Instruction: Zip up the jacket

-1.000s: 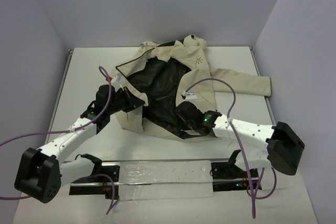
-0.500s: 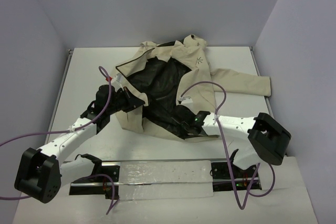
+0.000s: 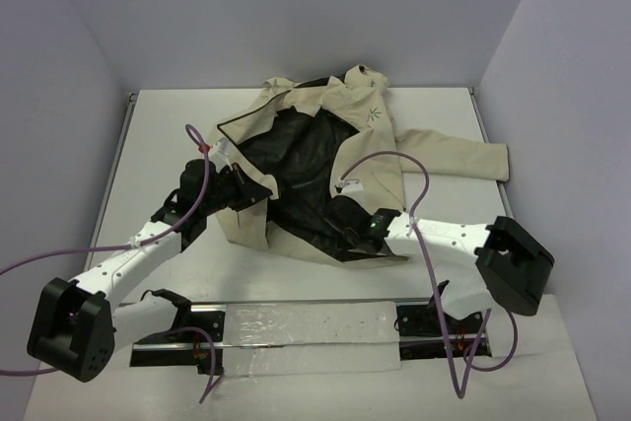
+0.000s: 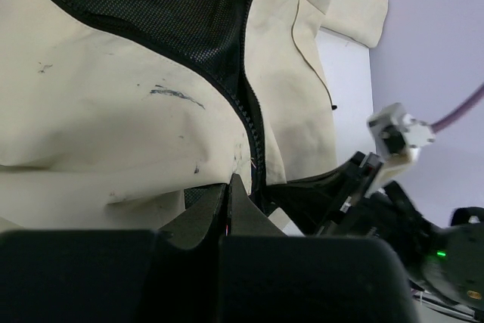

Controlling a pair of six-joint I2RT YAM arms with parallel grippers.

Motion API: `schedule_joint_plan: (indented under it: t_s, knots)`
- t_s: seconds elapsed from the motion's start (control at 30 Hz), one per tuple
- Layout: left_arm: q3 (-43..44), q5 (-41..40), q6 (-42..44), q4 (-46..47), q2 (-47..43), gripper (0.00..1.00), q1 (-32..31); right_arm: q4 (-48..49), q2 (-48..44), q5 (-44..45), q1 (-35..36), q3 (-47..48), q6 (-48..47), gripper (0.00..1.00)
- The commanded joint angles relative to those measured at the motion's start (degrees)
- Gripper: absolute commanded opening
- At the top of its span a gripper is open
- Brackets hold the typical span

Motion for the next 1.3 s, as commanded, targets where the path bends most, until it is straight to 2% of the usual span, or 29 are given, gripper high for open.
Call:
schedule_joint_plan:
  t_s: [0.0, 0.2, 0.4, 0.7, 0.87, 1.0, 1.13, 1.27]
  knots:
    - [2.84, 0.25, 1.89, 0.12, -1.34, 0.00, 0.25, 5.26, -10.69, -3.56, -2.71, -0.11, -2.94, 0.00]
    - [3.88, 0.63, 2.72, 1.39, -1.73, 0.00, 0.31, 10.38, -25.85, -11.07, -7.01, -2.23, -7.71, 0.00]
    - [3.67, 1.82, 1.69, 4.35, -1.99, 0.00, 0.25, 13.03, -30.48, -16.19, -9.69, -1.70, -11.22, 0.00]
    - [4.25, -0.23, 3.07, 1.82, -1.71, 0.00, 0.25, 9.29, -26.07, -14.90, -12.14, -2.16, -11.35, 0.00]
    - [4.30, -0.36, 3.35, 1.30, -1.39, 0.00, 0.32, 6.85, -17.13, -16.83, -13.91, -5.02, -11.35, 0.00]
    - [4.15, -0.01, 3.35, 1.58, -0.78, 0.00, 0.25, 9.83, -11.59, -18.56, -13.97, -8.49, -10.08, 0.00]
    - [3.68, 0.57, 3.10, 2.07, -0.41, 0.00, 0.25, 12.50, -11.07, -18.93, -13.97, -10.03, -8.95, 0.00]
    - [3.58, 0.76, 2.98, 2.26, -0.13, 0.00, 0.32, 12.03, -11.94, -18.23, -13.88, -9.41, -9.07, 0.04]
